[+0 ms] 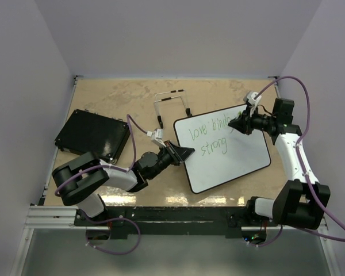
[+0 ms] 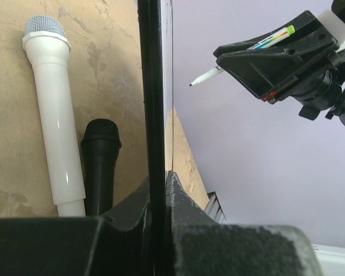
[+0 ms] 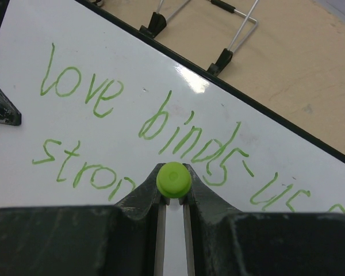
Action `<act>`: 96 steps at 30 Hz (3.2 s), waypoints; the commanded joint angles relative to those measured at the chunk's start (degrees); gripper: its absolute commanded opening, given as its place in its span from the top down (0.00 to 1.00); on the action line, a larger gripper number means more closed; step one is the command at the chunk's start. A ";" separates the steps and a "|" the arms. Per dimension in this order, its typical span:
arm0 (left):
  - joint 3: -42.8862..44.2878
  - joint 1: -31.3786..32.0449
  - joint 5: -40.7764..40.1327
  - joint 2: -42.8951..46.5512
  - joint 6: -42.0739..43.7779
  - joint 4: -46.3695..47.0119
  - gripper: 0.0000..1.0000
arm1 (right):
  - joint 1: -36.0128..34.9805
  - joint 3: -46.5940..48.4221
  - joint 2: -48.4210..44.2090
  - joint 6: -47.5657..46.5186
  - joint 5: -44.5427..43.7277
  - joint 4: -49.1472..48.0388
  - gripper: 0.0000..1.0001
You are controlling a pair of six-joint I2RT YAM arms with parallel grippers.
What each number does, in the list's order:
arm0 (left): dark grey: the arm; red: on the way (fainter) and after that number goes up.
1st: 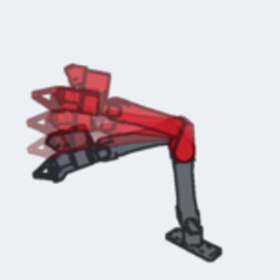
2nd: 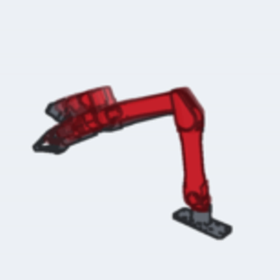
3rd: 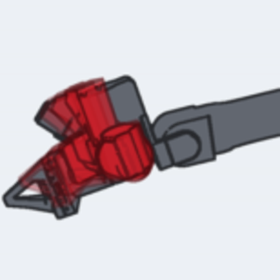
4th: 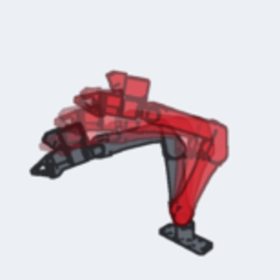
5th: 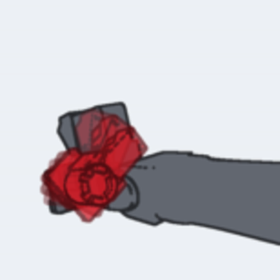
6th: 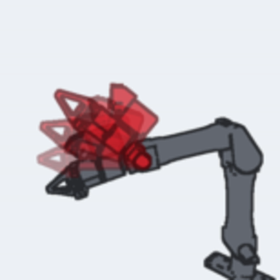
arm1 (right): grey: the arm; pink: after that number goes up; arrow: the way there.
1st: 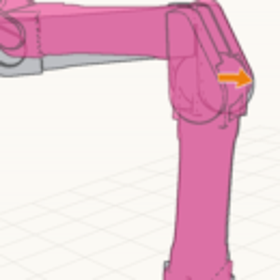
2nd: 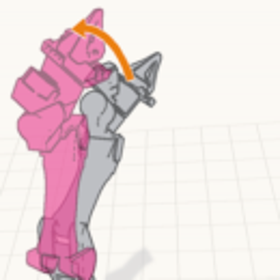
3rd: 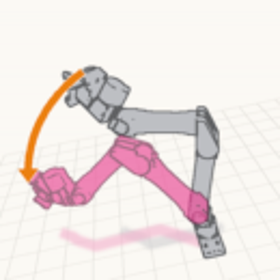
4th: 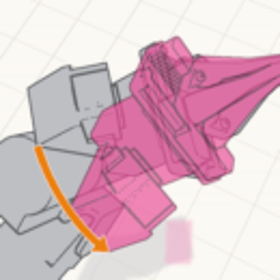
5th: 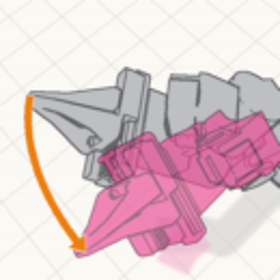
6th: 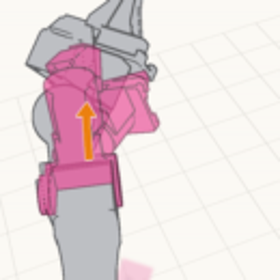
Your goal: Write a sentence on the whiteboard
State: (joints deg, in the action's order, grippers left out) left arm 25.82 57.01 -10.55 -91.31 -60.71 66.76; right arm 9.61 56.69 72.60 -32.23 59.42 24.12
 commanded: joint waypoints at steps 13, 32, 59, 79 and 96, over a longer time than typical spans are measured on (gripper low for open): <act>3.44 -0.06 -1.41 0.52 1.29 -1.37 1.00 | 0.24 -1.05 1.75 1.02 -7.91 -0.83 1.00; 3.27 -0.15 -0.27 -0.63 1.56 1.44 1.00 | -2.49 -1.23 3.87 4.89 -9.59 -5.57 1.00; 2.74 -0.68 -0.09 -0.98 1.64 2.67 1.00 | -4.24 0.88 5.45 -4.95 -5.62 6.29 1.00; 2.13 -1.12 0.09 -0.98 1.65 3.29 1.00 | -4.24 1.93 5.80 -2.05 -11.69 3.13 1.00; 2.21 -1.12 0.35 -1.59 1.47 3.90 1.00 | -4.24 4.22 7.29 1.73 -11.87 -2.23 1.00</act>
State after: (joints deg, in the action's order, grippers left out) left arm 27.16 56.01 -10.59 -92.95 -64.93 65.06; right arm 5.63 58.39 79.42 -31.83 47.42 25.47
